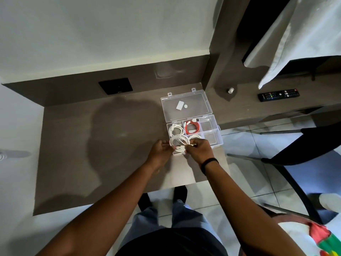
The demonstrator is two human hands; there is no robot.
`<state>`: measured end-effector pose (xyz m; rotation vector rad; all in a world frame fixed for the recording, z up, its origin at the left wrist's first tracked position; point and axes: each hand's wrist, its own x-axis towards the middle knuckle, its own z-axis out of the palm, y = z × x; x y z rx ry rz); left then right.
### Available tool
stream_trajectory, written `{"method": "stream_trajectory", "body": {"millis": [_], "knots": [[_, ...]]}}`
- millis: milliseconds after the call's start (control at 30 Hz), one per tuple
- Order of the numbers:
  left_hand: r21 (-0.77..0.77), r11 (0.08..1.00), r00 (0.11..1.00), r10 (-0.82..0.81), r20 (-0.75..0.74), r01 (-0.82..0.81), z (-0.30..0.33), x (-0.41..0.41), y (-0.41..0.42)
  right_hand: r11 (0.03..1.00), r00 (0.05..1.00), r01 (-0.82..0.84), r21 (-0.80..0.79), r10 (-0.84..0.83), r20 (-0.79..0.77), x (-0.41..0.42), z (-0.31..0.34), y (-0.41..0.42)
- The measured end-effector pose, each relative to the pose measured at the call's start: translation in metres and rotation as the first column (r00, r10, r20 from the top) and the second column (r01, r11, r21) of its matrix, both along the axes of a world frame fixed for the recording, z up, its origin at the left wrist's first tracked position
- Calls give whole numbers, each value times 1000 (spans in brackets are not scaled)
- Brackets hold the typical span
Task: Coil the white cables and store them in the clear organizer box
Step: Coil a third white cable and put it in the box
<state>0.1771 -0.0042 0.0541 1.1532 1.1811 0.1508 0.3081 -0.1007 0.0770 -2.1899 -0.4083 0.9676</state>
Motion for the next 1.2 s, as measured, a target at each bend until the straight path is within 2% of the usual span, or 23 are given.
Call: {"method": "stream_trajectory", "body": {"millis": [100,167,233,367,433,533,600,667,733,900,967,1100,1200], "knots": [[358,913,968,-120,-221,195,-10,4,-1,989,991,-108,-101,115,64,13,-3,6],[483,846,963,-121,-240,227,-13,5,-3,975,981,-160,-156,175,85,18,-7,10],[568,767,951,-194,-238,299,-16,4,-4,963,969,-195,-187,218,113,21,-10,14],[660,579,878,-306,-368,478,-25,0,-4,950,940,-227,-213,271,207,20,-12,24],[693,456,830,-314,-460,558,-26,-4,-1,940,917,-248,-233,305,256,20,-15,28],[730,214,757,-282,-590,649,-27,-6,3,911,867,-313,-268,390,311,20,-18,32],[682,139,690,-270,-672,718,-27,-6,6,893,836,-343,-292,432,338,20,-21,33],[588,114,593,-284,-754,801,-29,-6,6,878,805,-370,-304,466,366,18,-23,32],[553,142,570,-269,-777,821,-30,-11,5,854,764,-413,-315,513,390,16,-27,31],[597,170,621,-223,-752,784,-31,-16,-1,785,620,-516,-342,618,482,12,-32,24],[638,153,656,-202,-727,755,-32,-15,-3,776,591,-533,-337,626,508,11,-32,22],[666,108,671,-220,-709,739,-30,-11,-6,846,675,-472,-249,529,515,15,-32,22],[604,113,614,-182,-768,789,-24,-5,-4,861,687,-451,-235,503,524,18,-32,22]]}}
